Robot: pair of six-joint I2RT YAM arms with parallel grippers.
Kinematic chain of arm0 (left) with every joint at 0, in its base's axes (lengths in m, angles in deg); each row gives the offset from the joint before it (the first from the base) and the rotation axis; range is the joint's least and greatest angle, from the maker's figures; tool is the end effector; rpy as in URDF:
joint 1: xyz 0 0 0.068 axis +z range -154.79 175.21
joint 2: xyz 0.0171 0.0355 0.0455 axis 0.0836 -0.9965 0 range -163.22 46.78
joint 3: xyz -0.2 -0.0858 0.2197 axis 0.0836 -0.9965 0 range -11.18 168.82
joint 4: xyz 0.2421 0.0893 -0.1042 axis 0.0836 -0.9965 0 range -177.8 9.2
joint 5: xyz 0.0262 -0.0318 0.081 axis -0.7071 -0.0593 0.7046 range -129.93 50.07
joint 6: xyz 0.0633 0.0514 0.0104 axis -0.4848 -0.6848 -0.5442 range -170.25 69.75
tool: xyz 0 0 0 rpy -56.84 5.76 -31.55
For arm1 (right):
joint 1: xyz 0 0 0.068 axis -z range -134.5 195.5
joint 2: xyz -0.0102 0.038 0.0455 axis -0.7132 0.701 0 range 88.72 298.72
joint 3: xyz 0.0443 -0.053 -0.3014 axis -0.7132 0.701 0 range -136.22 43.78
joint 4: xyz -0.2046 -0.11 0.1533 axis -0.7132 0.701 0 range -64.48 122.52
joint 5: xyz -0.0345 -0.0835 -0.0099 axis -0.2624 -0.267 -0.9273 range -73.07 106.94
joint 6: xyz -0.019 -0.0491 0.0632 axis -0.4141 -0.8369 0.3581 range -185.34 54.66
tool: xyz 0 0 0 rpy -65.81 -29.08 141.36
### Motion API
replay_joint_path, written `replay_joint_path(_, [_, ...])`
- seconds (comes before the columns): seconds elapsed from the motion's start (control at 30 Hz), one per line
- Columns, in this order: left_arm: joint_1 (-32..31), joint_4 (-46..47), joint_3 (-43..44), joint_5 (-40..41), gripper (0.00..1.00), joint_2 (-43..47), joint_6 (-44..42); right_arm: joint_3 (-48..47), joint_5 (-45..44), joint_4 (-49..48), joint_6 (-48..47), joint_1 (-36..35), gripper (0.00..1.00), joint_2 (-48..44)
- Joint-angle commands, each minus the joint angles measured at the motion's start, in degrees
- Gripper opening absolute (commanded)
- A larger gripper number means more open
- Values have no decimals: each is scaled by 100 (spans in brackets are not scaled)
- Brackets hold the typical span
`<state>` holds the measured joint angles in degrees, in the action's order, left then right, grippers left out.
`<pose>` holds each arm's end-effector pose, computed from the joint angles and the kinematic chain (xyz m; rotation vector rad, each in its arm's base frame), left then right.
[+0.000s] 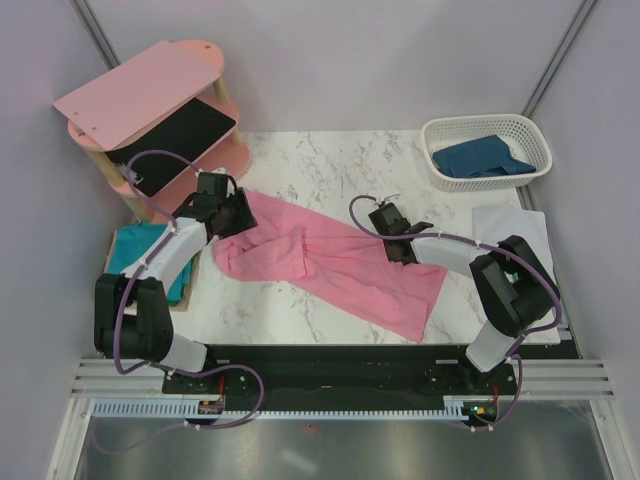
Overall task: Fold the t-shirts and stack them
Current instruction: Flatten out the tshirt
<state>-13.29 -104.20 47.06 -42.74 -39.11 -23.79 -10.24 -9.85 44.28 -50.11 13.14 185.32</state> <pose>0.3462 -0.0552 0.2323 -0.3672 2.4611 -0.3227 0.3171 0.1627 0.1583 -0.2209 2.4833 -0.2858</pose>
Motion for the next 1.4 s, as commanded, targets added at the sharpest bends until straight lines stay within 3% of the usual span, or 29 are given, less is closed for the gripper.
replay_joint_path(0.0, [40,-7,-120,1288,62,696,-88,-12,59,-145,77,19,0,35])
replay_joint_path(0.03, [67,-50,-111,1370,66,696,-79,-12,68,-145,69,19,0,52])
replay_joint_path(0.4, [647,-236,653,1134,69,-701,-53,41,121,-189,77,19,0,61])
replay_joint_path(0.77, [691,300,505,756,66,-1281,-115,58,77,-189,68,19,0,26])
replay_joint_path(0.83, [691,415,461,685,61,-1299,-123,58,68,-180,68,19,0,26])
replay_joint_path(0.93, [691,476,426,676,26,-1238,-106,67,77,-171,86,19,0,35])
replay_joint_path(0.97, [691,520,408,694,2,-1211,-97,67,77,-180,77,10,0,35])
replay_joint_path(1.17, [700,521,469,493,2,-1036,-71,120,-11,-154,60,19,0,-71])
replay_joint_path(1.37, [691,380,495,-140,2,253,-114,-12,-125,39,42,19,0,-659])
